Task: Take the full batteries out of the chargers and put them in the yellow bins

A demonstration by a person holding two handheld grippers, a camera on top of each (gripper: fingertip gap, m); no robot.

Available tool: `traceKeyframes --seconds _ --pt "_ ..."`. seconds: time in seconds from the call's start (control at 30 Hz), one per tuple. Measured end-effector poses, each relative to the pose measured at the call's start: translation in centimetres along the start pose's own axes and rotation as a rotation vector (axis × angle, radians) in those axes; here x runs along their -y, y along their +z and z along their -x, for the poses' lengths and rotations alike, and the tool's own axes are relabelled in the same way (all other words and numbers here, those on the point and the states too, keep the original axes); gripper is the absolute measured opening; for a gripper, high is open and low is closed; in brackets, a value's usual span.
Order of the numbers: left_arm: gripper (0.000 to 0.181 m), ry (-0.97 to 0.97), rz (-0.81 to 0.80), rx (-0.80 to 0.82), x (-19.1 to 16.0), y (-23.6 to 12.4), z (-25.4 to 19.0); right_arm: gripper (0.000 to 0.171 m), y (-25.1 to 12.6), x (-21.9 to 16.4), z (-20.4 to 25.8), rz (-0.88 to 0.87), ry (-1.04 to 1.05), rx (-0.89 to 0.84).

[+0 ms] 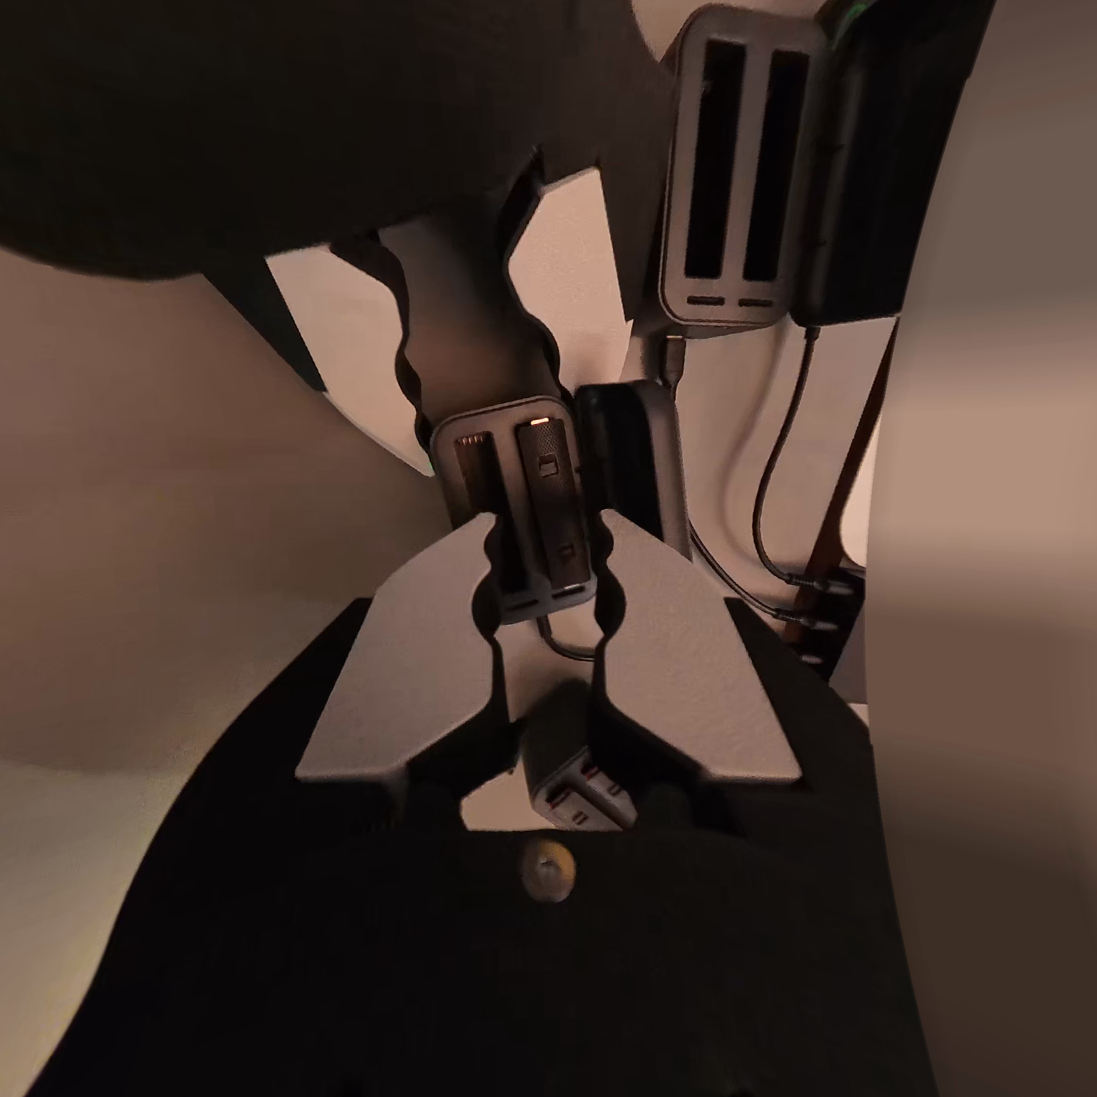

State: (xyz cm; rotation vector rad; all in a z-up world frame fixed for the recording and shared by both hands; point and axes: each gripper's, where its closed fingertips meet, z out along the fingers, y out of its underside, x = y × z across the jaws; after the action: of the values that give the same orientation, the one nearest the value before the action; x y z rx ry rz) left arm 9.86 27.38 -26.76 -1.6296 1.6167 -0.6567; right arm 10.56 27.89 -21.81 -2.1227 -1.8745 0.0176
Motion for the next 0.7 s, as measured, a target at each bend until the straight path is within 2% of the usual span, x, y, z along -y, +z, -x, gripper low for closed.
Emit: traceKeyframes --seconds 0.37,0.7 --pt "0.063 -0.028 0.012 -0.011 -0.1 0.2 0.2 0.022 0.9 -0.3 -0.9 0.077 -0.111 0.069" --pt "0.060 -0.059 0.014 -0.002 0.1 0.5 0.5 0.016 1.1 -0.4 -1.1 0.114 -0.158 0.126"
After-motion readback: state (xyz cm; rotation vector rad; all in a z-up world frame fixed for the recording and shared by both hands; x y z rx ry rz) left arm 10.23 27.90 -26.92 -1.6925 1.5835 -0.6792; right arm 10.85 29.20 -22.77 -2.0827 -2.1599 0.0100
